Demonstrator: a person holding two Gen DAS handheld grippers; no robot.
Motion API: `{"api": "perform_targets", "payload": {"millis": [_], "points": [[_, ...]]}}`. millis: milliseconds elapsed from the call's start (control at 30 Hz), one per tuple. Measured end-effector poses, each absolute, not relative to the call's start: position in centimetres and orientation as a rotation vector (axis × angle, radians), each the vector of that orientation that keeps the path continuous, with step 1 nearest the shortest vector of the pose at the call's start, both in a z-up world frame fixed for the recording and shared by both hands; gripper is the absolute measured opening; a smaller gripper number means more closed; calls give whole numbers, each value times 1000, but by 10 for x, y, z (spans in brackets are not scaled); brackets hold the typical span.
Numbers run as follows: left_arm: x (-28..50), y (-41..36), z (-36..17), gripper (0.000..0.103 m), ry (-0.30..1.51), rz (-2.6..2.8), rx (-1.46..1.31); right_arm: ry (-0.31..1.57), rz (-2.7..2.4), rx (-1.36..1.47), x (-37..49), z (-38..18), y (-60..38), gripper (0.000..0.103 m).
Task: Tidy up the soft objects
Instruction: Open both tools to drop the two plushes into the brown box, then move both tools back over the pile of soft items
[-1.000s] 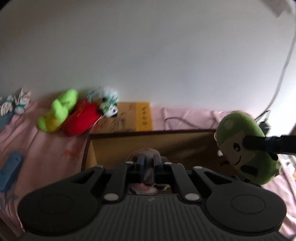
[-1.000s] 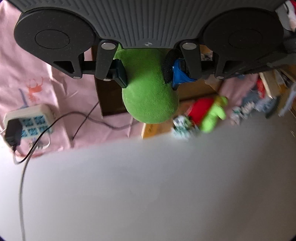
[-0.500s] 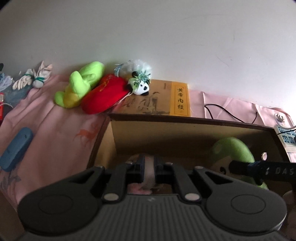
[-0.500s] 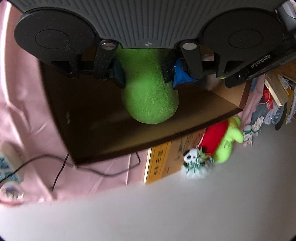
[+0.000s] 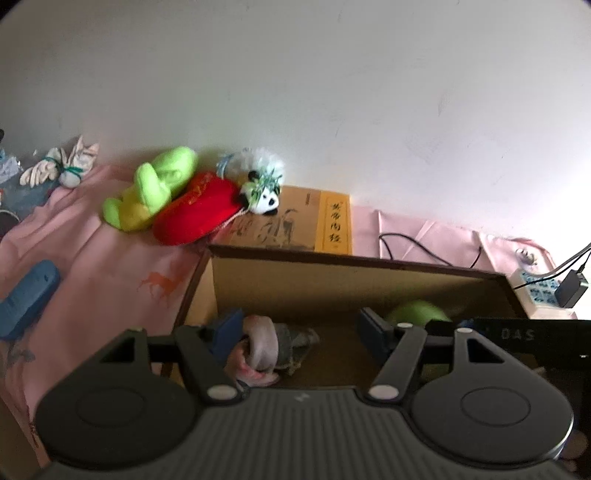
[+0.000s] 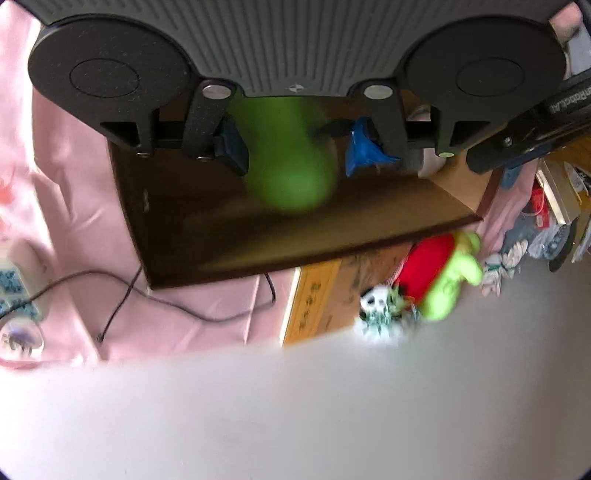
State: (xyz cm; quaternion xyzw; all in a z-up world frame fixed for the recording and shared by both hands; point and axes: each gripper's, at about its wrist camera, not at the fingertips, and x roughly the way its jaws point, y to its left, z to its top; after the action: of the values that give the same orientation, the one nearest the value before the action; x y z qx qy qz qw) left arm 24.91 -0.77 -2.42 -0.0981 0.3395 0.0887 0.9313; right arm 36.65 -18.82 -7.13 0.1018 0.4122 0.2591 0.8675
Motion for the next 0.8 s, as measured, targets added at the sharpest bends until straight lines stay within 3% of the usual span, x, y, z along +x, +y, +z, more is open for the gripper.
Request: {"api": "perform_targets", "payload": {"millis": [467, 800], "points": [[186, -15, 29, 69, 582, 134, -181, 699, 626, 342, 310, -11, -210, 44], [139, -18, 53, 70, 585, 97, -128, 546, 553, 271, 230, 12, -228, 44]]}}
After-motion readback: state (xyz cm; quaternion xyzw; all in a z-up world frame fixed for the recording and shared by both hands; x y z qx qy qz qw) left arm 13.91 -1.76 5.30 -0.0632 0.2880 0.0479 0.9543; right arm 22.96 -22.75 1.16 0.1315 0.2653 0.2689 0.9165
